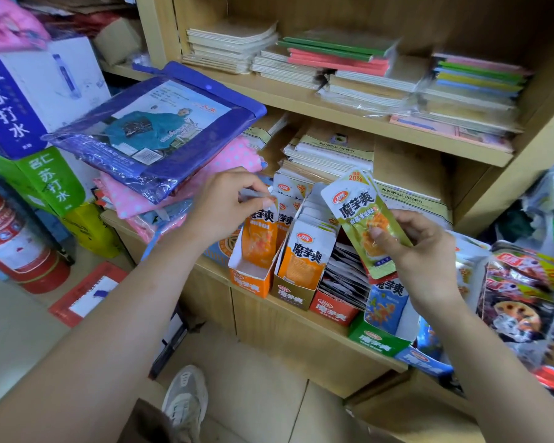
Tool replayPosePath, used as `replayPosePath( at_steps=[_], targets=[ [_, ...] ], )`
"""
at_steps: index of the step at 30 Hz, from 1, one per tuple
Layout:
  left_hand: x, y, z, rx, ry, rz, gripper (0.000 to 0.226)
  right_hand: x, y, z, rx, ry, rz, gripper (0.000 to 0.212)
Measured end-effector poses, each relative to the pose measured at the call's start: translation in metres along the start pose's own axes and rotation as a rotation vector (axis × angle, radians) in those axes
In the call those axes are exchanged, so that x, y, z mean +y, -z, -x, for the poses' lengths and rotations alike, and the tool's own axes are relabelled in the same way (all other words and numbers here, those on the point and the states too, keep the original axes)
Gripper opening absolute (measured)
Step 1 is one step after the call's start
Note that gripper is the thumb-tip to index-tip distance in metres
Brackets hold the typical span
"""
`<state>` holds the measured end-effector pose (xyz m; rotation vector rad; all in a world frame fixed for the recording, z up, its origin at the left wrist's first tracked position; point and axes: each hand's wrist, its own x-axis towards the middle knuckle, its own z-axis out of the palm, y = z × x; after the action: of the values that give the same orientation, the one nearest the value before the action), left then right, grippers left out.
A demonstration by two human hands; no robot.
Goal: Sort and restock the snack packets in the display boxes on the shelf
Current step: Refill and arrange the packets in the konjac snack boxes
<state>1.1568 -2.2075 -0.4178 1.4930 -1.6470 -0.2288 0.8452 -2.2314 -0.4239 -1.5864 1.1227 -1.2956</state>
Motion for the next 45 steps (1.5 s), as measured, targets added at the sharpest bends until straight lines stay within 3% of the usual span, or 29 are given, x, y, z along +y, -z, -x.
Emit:
replayPosePath(
  at_steps=[7, 14, 19, 23, 26, 29, 32, 36, 40, 45],
  targets=[
    [0.020, -0.014, -0.006, 0.210, -0.002, -0.369, 0.009, 0.004, 0.006, -0.002, 0.008, -0.028, -0.005, 0.018],
    [0.013, -0.017, -0.003, 0.193, 0.136, -0.296, 0.014, 0.000, 0.006, -0.001, 0.007, -0.026, -0.028, 0.017],
    [0.014, -0.025, -0.009, 0.291, 0.101, -0.254, 0.018, -0.002, 0.007, 0.003, 0.003, -0.024, -0.013, 0.017],
    [0.009, -0.035, -0.011, 0.169, 0.173, -0.187, 0.047, -0.002, 0.007, 0.007, -0.010, -0.034, -0.023, 0.017],
    [0.014, -0.033, -0.010, 0.159, 0.063, -0.231, 0.043, -0.003, 0.006, 0.006, -0.002, -0.040, -0.023, 0.016],
    [0.034, -0.032, 0.000, -0.144, -0.035, -0.074, 0.039, -0.003, 0.008, 0.005, 0.025, -0.040, -0.021, 0.013],
    [0.043, -0.038, 0.018, -0.408, -0.139, -0.150, 0.039, -0.003, 0.010, 0.003, 0.069, -0.060, -0.017, 0.011],
    [0.046, -0.019, 0.027, -0.329, -0.125, -0.018, 0.018, -0.005, 0.011, 0.002, 0.082, -0.071, -0.047, 0.009],
    [0.046, -0.005, 0.040, -0.341, -0.054, 0.038, 0.010, -0.005, 0.010, 0.002, 0.067, -0.077, -0.043, 0.009],
    [0.044, -0.009, 0.044, -0.188, -0.060, 0.080, 0.006, -0.003, 0.006, 0.001, 0.066, -0.082, -0.032, 0.010]
  ],
)
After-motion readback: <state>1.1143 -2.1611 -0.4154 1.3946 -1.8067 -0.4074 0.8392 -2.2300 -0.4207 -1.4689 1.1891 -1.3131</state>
